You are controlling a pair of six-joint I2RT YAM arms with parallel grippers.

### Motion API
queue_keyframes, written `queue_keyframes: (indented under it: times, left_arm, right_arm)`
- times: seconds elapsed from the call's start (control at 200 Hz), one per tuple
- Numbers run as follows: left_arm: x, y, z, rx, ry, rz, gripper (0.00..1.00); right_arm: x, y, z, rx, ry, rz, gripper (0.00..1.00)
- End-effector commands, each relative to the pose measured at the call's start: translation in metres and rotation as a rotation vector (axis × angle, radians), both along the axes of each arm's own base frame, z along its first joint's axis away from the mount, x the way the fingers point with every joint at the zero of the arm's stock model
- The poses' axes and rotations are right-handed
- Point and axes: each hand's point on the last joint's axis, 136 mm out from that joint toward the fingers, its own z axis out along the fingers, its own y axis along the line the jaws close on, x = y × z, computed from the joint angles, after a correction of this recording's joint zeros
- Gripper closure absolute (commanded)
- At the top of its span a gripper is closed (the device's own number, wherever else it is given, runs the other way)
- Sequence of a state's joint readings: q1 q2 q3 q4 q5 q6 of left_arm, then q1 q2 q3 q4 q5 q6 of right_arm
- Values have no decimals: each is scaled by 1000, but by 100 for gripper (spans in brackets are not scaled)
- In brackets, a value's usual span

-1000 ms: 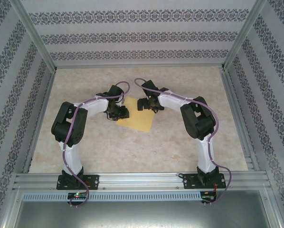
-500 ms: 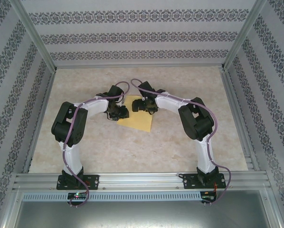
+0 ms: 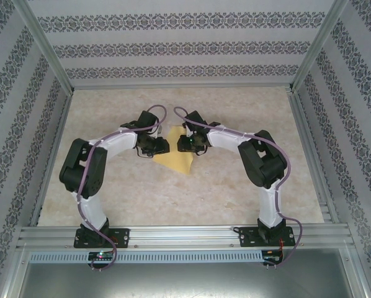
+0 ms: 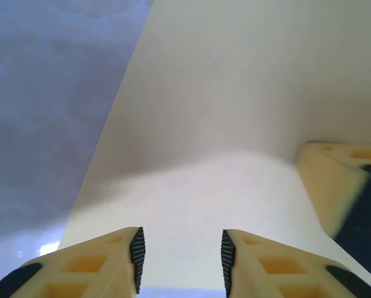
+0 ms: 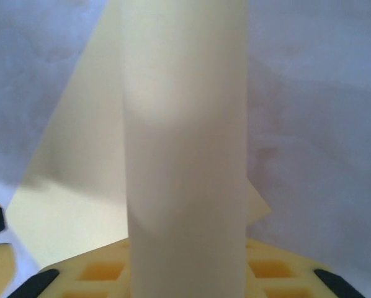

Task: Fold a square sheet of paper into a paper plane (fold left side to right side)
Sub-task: Pick up the square sheet of paper from the center of the table, then first fold the square sheet of paper in half at the center of the table.

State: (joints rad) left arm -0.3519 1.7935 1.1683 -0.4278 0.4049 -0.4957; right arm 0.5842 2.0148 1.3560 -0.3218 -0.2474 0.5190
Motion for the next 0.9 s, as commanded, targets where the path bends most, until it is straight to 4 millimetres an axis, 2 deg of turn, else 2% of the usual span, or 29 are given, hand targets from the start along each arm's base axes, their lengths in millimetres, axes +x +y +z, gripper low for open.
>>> queue_keyframes:
  times: [0.0,0.095,0.24,0.395,0.55,0.699,0.899]
  left_arm:
    - [10,13,53,-83,-151,10,53]
    - [9,29,87,-152,-239,35,48]
    - [-1,37,152,-275,-435,2,34]
    - [-22,23,226,-421,-656,-125,19]
    - [-42,5,289,-593,-813,-260,15]
    - [-57,-12,326,-696,-878,-382,14]
    - [-73,-34,347,-736,-903,-513,13]
  right_arm:
    - [4,8,52,136,-103,51,74]
    - [-1,7,79,204,-156,99,75]
    - [-22,-2,139,332,-267,231,75]
    - [-56,-25,211,474,-377,354,75]
    - [-98,-40,277,594,-462,476,75]
    - [-131,-41,323,685,-508,578,75]
    - [-157,-37,360,751,-556,650,75]
